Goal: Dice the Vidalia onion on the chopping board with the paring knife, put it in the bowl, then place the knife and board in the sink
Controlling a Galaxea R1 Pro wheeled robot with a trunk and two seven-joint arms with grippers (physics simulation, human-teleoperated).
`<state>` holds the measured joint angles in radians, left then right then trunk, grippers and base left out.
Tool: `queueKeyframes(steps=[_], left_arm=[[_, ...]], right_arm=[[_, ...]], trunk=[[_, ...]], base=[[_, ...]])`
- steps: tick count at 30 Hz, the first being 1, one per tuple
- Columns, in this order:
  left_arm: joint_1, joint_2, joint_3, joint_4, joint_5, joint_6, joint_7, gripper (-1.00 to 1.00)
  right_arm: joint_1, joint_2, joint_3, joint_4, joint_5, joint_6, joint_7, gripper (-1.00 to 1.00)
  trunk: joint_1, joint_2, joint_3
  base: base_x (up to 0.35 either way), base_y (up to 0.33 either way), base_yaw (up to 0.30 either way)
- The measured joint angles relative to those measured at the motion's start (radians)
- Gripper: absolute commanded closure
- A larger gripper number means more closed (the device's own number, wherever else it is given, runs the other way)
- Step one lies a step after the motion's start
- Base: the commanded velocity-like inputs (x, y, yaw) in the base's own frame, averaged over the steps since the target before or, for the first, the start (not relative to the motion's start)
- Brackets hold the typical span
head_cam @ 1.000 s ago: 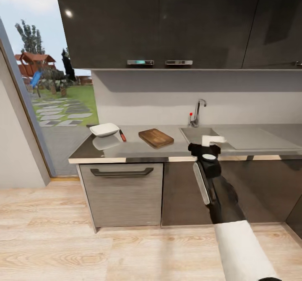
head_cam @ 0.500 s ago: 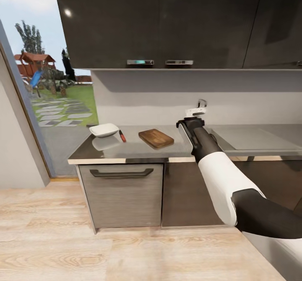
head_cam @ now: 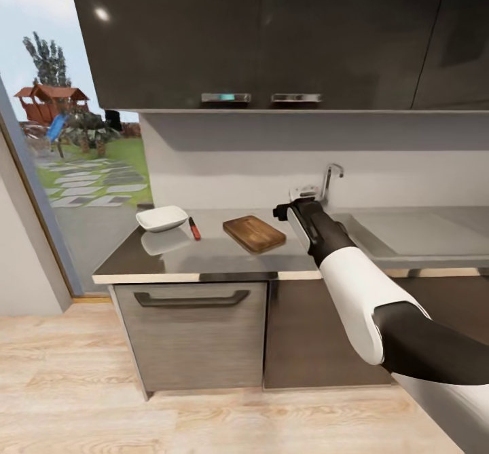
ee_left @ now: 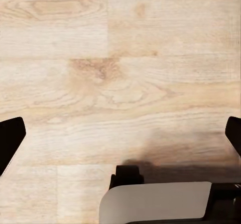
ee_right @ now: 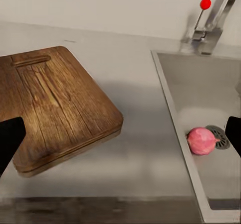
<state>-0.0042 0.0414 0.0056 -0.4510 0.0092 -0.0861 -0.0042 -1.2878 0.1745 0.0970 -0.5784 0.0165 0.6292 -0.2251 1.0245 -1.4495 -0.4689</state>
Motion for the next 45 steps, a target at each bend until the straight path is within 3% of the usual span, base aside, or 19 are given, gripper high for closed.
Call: queueKeyframes(steps=[15, 24, 34, 45], left_arm=[[0.000, 0.000, 0.001, 0.000, 0.000, 0.000, 0.000, -1.00], [0.000, 0.000, 0.001, 0.000, 0.000, 0.000, 0.000, -1.00], [0.000, 0.000, 0.001, 0.000, 0.000, 0.000, 0.000, -1.00], [0.000, 0.000, 0.000, 0.001, -0.001, 0.000, 0.000, -1.00]], right_arm=[[0.000, 0.000, -0.001, 0.047, -0.001, -0.022, 0.008, -1.00], [0.000, 0.000, 0.001, 0.036, 0.002, -0.020, 0.082, -1.00], [0.000, 0.000, 0.003, 0.035, 0.003, -0.020, 0.089, -1.00], [0.000, 0.000, 0.004, 0.041, 0.005, -0.020, 0.091, -1.00]], trunk=[[0.000, 0.000, 0.000], [0.000, 0.000, 0.000], [0.000, 0.000, 0.000], [0.001, 0.000, 0.000]], base=[[0.294, 0.152, 0.000], [0.278, 0.195, 0.000], [0.264, 0.147, 0.000], [0.057, 0.012, 0.000]])
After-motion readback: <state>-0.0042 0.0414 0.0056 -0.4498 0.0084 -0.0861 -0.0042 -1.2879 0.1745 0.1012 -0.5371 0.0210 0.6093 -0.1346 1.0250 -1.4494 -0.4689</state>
